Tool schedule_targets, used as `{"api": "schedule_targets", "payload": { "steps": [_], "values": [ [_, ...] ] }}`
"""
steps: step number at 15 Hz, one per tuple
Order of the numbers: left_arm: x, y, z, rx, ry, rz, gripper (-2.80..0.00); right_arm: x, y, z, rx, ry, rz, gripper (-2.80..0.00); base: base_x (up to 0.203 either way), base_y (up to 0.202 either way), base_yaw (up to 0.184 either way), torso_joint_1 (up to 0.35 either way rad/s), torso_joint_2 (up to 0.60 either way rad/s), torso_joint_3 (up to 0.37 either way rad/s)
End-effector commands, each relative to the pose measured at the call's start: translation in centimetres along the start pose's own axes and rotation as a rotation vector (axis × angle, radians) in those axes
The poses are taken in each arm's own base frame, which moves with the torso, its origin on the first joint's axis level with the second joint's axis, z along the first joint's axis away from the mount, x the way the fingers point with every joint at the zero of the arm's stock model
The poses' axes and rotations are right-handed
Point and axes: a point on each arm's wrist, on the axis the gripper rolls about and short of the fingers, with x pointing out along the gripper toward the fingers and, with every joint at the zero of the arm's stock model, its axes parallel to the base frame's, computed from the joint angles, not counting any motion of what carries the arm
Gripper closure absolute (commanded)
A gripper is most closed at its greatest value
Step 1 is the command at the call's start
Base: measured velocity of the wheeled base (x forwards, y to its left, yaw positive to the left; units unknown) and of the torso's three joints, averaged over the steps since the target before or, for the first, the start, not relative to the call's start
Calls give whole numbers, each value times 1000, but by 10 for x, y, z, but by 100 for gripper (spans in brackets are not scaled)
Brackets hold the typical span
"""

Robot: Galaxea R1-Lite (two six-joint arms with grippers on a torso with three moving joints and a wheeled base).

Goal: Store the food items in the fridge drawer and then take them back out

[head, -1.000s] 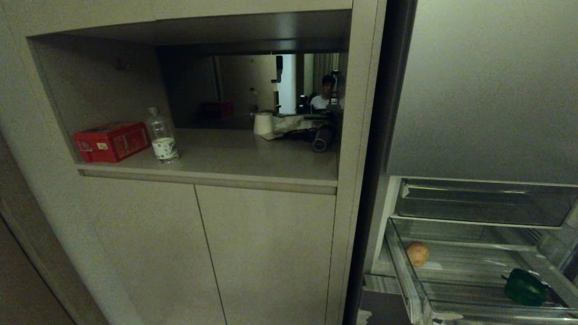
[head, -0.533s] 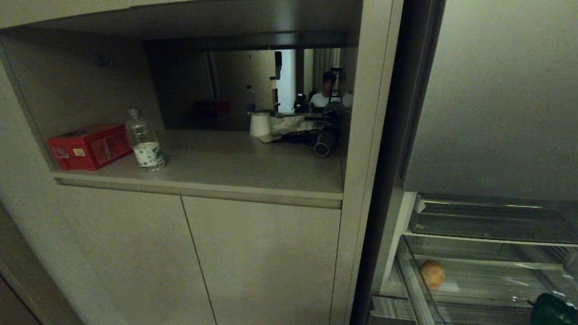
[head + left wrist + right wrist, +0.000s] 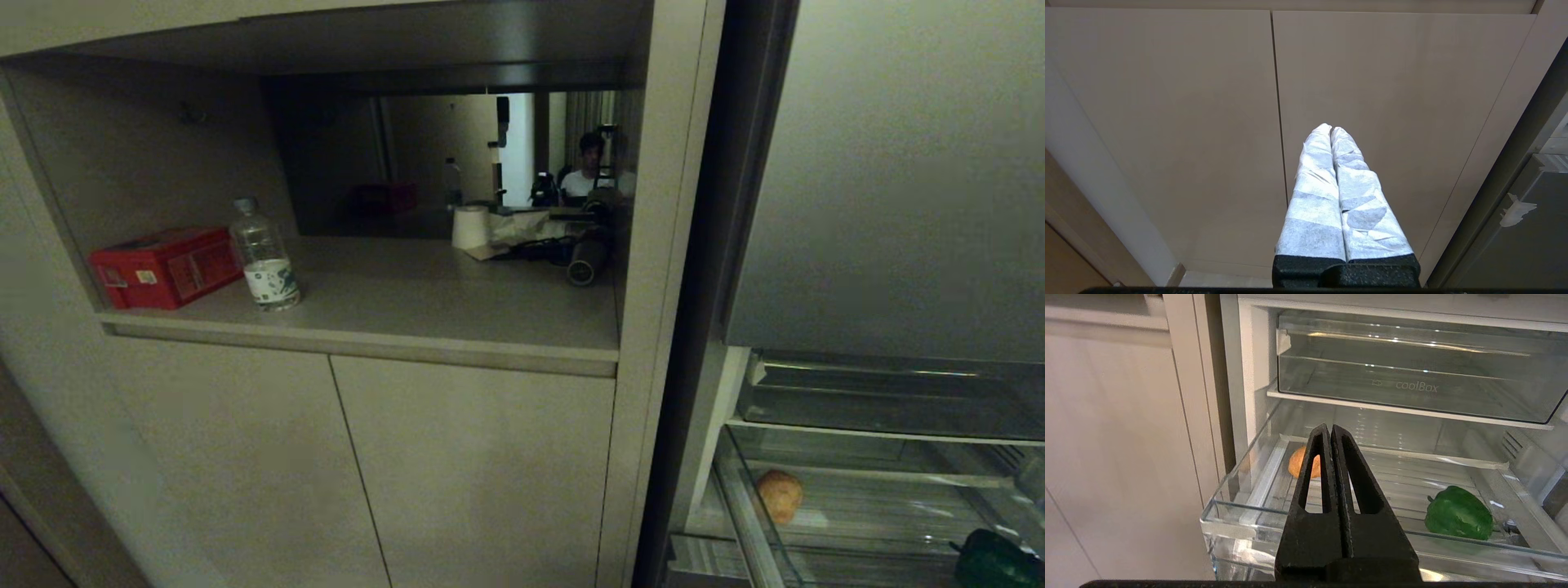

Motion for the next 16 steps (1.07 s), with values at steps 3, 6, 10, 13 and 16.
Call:
{"api": "schedule_targets", "payload": {
  "steps": [3,6,10,13,16],
  "values": [
    [0,0,0,-1,1,1,0,2,-1,40,-1,98,9,0,0,0,0,0,0,0],
    [0,0,0,-1,0,1,0,32,-2,68,6,319,17,0,0,0,0,0,0,0],
    [0,0,0,-2,0,1,0,93,-3,85,19,585,23,0,0,0,0,0,0,0],
    [0,0,0,-1,1,1,0,129,-2,83,44,714,37,0,0,0,0,0,0,0],
    [0,0,0,0,0,1,0,158,0,71,69,807,90,0,0,0,0,0,0,0]
  ]
}}
